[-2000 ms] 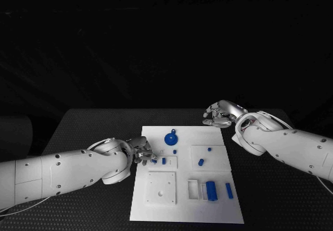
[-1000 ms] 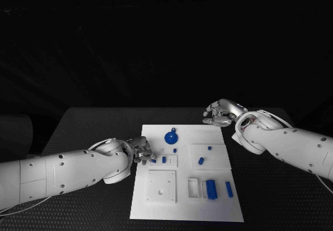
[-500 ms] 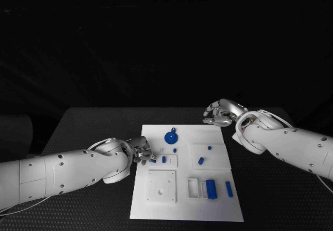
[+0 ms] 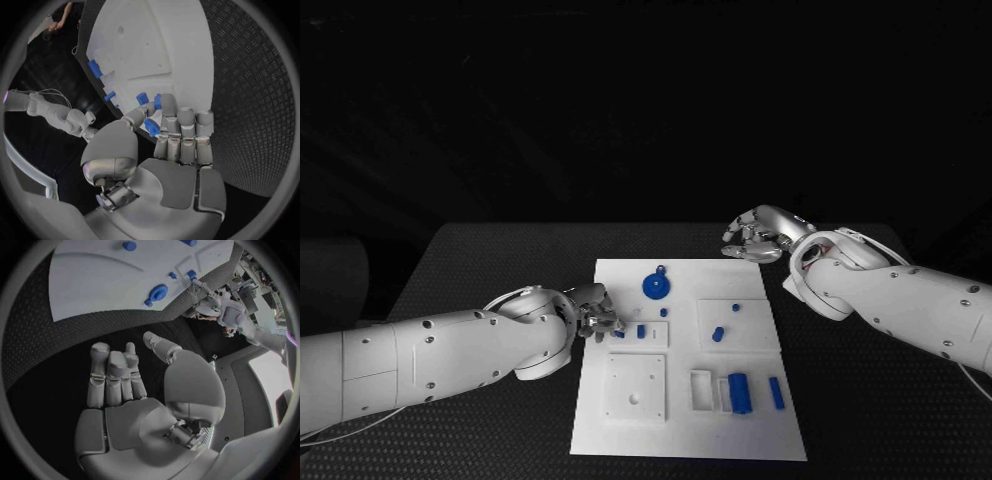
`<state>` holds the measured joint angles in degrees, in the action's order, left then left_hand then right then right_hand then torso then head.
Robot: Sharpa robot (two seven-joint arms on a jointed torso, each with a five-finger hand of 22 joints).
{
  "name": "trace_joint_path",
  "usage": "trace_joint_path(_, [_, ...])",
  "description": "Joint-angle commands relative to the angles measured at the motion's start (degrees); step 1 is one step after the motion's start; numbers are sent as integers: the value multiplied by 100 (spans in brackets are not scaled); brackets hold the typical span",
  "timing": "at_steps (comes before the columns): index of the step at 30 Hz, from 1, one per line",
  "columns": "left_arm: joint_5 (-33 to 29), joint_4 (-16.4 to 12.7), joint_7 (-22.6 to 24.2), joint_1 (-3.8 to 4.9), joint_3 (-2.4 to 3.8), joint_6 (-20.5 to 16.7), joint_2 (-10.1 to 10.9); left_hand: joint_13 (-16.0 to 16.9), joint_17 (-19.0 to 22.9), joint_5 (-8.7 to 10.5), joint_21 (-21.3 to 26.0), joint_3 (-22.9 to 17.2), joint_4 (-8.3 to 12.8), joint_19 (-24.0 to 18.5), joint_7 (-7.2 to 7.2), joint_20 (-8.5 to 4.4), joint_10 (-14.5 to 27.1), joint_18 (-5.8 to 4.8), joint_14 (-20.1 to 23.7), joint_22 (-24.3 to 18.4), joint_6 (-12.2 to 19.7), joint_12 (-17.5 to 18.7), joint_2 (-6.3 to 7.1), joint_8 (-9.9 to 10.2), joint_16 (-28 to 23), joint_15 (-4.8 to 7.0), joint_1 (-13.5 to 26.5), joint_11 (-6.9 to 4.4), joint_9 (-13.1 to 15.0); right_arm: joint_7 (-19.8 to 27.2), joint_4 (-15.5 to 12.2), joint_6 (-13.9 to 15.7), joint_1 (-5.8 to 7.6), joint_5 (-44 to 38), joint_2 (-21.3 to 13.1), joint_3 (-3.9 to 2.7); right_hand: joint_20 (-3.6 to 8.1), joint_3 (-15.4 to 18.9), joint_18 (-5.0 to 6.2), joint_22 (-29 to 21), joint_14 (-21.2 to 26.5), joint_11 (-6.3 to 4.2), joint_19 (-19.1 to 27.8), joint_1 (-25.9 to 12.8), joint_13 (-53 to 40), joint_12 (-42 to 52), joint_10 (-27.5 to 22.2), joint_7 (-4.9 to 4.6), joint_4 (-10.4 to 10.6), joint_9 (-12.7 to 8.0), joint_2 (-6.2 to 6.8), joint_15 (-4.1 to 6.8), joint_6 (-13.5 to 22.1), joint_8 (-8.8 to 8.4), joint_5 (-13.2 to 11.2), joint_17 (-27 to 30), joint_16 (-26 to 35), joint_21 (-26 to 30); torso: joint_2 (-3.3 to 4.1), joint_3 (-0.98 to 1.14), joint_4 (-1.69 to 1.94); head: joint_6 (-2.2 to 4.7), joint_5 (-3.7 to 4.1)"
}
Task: Assemble the parts on the task board
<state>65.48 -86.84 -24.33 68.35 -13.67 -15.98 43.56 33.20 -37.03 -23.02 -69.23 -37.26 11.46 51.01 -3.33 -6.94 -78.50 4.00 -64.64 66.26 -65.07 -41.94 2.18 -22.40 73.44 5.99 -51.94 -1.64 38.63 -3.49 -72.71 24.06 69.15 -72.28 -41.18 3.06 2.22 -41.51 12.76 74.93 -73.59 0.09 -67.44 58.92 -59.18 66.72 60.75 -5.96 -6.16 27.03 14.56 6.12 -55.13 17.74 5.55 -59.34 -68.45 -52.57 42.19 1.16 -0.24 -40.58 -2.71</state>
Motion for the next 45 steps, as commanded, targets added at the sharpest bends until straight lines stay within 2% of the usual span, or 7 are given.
trace_joint_path(1, [-8, -12, 38, -22, -15, 194, -44, 14, -13, 66, -27, -83, 50, 39, 260, -764, -355, 56, -389, -7, -314, -32, 42, -27, 32, 405, -18, -368, -6, 43, -7, -63, -1, -8, 4, -2, 15, 18, 224, 77, 15, 5, 9, -66, 5, -20, -39, -63, 15, -6, 3, -3, -22, -39, 41, 1, 37, 20, 1, 7, -1, 8, -12])
trace_joint_path(14, [-10, -5, 50, -22, -15, 325, -104, 156, -110, 103, -119, -54, 0, 48, 307, -783, -378, 72, -428, -9, -454, -246, 83, -76, 198, 426, 3, -409, -10, 47, -5, -66, -1, -8, 9, -2, 16, 18, 224, 77, 15, 5, 9, -66, 5, -20, -40, -63, 14, -6, 3, -3, -22, -40, 45, 0, 37, 21, 3, 6, -5, -8, -23])
trace_joint_path(22, [-1, -34, 37, -22, -15, 413, -115, 226, -153, 33, -173, -55, 38, 49, 330, -792, -371, 83, -441, -10, -501, -364, 70, -109, 287, 453, -19, -433, 0, 46, -16, -66, -1, -8, 1, -2, 16, 20, 224, 78, 15, 5, 9, -68, 6, -20, -40, -63, 14, -6, 3, -3, -22, -40, 49, 0, 37, 22, 0, 1, -1, -15, -22])
trace_joint_path(38, [182, 7, -25, -22, -15, 318, -87, 265, -171, -1, -215, -82, 91, 56, 345, -803, -344, 96, -443, -15, -507, -435, 23, -134, 338, 474, -71, -453, 8, 52, -12, -63, -2, -2, 11, -2, 16, 20, 224, 78, 16, 5, 8, -71, 7, -19, -39, -63, 16, -6, -1, -3, -22, -41, 66, 0, 38, 23, 1, -3, 2, -8, -25])
trace_joint_path(45, [268, -1, -84, -22, -15, 227, -57, 274, -173, -4, -232, -92, 115, 62, 351, -807, -334, 100, -447, -17, -506, -454, 23, -142, 352, 482, -99, -462, 11, 53, -14, -64, -2, -2, 8, -2, 15, 20, 224, 78, 16, 5, 8, -73, 7, -19, -40, -63, 18, -6, -2, -4, -22, -42, 76, 0, 38, 24, 1, 3, 0, -11, -33])
